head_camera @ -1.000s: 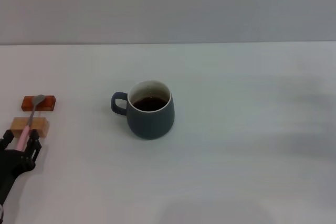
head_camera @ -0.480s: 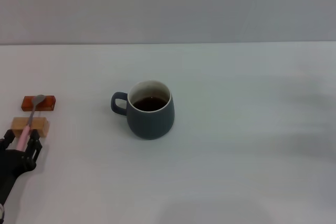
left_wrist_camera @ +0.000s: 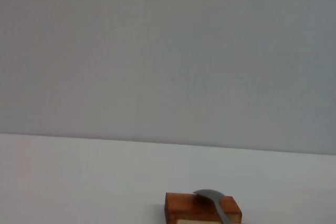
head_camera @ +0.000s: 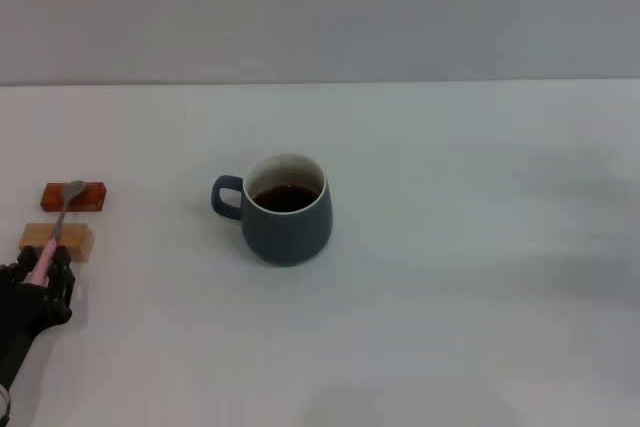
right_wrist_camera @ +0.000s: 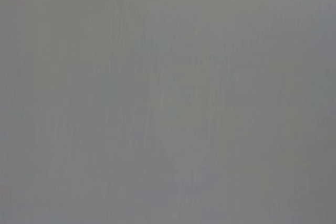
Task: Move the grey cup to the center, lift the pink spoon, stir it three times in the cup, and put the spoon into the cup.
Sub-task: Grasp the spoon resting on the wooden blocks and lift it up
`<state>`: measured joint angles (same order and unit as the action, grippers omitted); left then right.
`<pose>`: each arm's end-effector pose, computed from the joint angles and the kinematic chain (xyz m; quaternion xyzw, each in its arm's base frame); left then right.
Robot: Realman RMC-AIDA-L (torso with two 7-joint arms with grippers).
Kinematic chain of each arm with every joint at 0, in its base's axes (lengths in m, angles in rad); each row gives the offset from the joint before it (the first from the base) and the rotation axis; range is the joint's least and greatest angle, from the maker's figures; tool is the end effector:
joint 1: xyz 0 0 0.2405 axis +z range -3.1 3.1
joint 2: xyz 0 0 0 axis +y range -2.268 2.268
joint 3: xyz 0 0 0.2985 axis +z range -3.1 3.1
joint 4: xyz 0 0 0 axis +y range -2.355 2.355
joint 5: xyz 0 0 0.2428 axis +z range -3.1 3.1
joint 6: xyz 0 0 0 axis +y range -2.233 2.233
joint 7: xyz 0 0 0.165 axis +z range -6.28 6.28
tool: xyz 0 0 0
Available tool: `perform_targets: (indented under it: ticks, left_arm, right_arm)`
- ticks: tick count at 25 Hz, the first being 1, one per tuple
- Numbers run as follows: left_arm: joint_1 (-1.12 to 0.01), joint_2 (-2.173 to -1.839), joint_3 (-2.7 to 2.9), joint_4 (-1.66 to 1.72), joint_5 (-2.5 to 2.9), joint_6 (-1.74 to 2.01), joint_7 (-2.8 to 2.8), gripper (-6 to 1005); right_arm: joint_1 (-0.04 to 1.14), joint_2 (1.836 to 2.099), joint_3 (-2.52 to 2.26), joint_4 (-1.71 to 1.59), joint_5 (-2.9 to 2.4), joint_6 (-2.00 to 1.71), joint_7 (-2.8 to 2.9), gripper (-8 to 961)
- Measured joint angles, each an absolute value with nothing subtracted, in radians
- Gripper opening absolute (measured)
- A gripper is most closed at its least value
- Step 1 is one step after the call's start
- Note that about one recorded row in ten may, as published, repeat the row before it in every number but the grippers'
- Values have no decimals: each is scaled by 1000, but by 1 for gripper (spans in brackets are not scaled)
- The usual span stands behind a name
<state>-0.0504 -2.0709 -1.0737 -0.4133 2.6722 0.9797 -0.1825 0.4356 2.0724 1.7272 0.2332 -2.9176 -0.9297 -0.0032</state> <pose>-0.4447 0.2688 -0.0814 -0.6883 -0.3481 -0.2341 0.5918 0.4210 0.4135 0.0049 -0.6302 0.2467 0.2025 0.7078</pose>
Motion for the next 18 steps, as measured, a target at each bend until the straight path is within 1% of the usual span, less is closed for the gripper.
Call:
perform_targets:
  ticks: [1,18]
  left_arm:
    - [-51,-2071,-1074,-414,2672,979,-182,366]
    - [-52,-2072,-1077,-412,2672,965,-183,370]
  right_arm:
    - [436,2072,1727,233,-2918,-930,-3,630]
    - [432,2073,1727,233,-2918,-933,-3,631]
